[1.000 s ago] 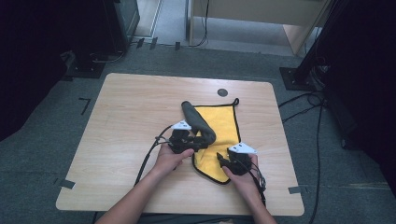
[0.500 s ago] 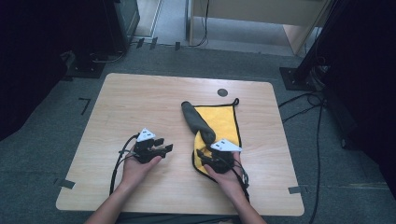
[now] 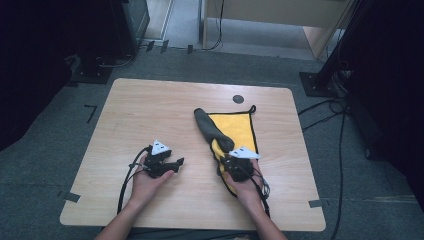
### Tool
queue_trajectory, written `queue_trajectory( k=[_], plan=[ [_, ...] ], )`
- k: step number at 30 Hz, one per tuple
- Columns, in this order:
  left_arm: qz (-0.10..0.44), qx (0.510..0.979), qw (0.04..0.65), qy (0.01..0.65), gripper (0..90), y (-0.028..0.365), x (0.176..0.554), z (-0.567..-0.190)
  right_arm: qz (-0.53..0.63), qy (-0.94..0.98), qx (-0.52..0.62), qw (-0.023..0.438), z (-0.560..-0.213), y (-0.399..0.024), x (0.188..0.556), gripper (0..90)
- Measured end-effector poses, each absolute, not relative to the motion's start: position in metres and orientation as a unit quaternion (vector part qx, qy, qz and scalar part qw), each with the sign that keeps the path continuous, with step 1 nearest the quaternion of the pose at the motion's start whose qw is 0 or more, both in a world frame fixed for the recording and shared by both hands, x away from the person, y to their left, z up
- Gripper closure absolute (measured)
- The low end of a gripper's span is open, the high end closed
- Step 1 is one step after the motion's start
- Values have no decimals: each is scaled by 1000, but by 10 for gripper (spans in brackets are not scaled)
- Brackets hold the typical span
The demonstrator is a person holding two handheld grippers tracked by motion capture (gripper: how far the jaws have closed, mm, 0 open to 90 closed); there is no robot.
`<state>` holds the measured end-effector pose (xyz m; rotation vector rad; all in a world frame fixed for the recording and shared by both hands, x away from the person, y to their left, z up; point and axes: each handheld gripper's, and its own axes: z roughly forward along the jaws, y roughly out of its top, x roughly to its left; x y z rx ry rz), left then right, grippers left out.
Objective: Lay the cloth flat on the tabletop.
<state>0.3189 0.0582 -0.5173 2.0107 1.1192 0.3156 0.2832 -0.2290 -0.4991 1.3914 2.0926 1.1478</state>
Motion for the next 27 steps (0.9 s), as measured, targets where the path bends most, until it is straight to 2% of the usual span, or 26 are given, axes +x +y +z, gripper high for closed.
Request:
queue_trajectory(
  k=[8, 13, 16, 20, 24, 27],
  plan=[
    [122, 794, 400, 441, 363, 59, 320, -517, 397, 688, 574, 201, -501, -289, 286, 801],
    [121, 793, 402, 442, 363, 59, 320, -518, 373, 691, 579, 219, -501, -296, 288, 620],
    [125, 795, 398, 441, 362, 57, 319, -517, 397, 670, 573, 256, -487, -295, 283, 595],
    [131, 798, 393, 438, 352, 55, 319, -517, 443, 678, 530, 250, -474, -280, 280, 564],
    [134, 800, 390, 436, 348, 54, 318, -517, 435, 721, 485, 235, -480, -256, 284, 529],
    [132, 798, 393, 437, 348, 55, 319, -518, 407, 740, 470, 257, -491, -244, 289, 513]
  ],
)
